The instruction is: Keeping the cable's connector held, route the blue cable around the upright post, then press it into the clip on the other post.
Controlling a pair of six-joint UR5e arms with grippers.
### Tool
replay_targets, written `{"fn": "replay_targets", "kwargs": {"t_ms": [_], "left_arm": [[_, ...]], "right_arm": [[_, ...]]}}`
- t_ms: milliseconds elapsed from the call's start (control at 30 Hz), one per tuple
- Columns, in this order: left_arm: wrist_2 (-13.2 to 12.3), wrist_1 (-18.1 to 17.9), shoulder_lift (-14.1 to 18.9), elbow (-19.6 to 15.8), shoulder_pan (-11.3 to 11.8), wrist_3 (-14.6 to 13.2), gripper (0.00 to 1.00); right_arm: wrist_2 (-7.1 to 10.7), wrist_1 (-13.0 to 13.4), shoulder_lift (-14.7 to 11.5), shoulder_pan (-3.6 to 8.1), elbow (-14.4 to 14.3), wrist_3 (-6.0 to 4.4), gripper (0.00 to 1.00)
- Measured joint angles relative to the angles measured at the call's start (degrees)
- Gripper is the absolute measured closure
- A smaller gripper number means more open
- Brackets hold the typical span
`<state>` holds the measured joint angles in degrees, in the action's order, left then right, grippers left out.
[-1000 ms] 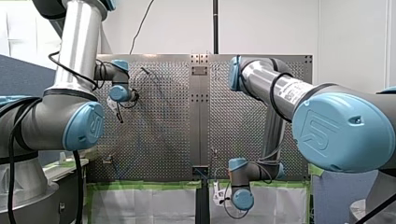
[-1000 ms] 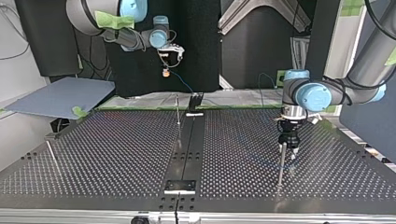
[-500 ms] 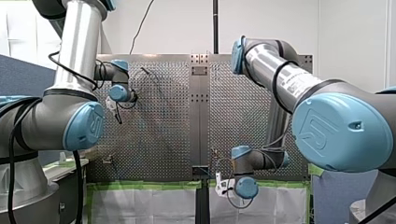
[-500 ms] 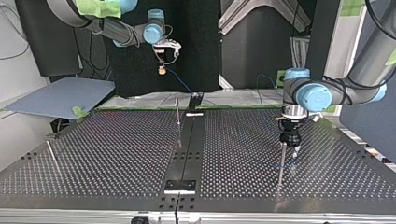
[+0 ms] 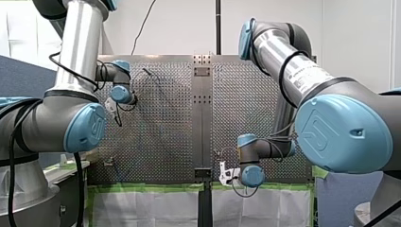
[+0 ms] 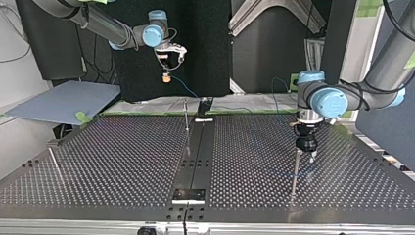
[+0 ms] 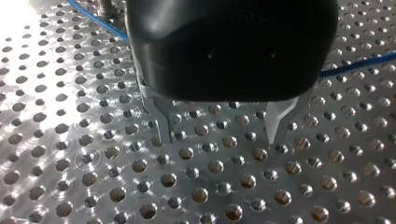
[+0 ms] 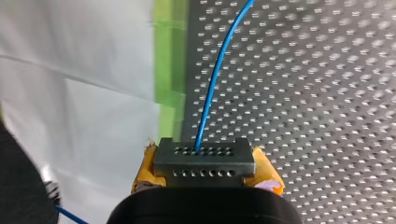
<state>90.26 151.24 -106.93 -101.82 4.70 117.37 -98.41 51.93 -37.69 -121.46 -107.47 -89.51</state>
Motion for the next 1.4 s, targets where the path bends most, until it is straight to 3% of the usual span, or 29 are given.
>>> {"fn": "replay_targets", "kwargs": {"t_ms": [233, 433, 633, 833, 1000, 1200, 1400], "left_arm": [[1.6, 0.3, 0.0, 0.0, -0.1, -0.1, 0.05], [2.3, 0.5, 0.0, 0.0, 0.0, -0.1, 0.05], [2.4, 0.6, 0.0, 0.0, 0.0, -0.1, 0.05], [2.5, 0.6, 0.0, 0.0, 0.0, -0.1, 0.05], [2.6, 0.7, 0.0, 0.0, 0.1, -0.1, 0.05], [2.6, 0.9, 0.0, 0.0, 0.2, -0.1, 0.05], [2.7, 1.0, 0.0, 0.0, 0.2, -0.1, 0.05]], "right_arm": [[2.17, 0.8, -3.5, 0.81, -0.2, -0.28, 1.00], [4.64, 3.1, -6.3, 1.89, -2.3, -2.17, 1.00], [7.94, 6.4, -8.1, 2.14, -3.3, -2.67, 1.00], [11.07, 9.5, -7.8, 2.38, -3.4, -2.68, 1.00], [13.08, 10.7, -5.6, 2.55, -3.4, -2.02, 1.00], [12.93, 11.0, -3.0, 2.97, -3.4, -1.44, 1.00], [12.61, 10.9, -2.5, 3.66, -3.4, -1.21, 1.00]]}}
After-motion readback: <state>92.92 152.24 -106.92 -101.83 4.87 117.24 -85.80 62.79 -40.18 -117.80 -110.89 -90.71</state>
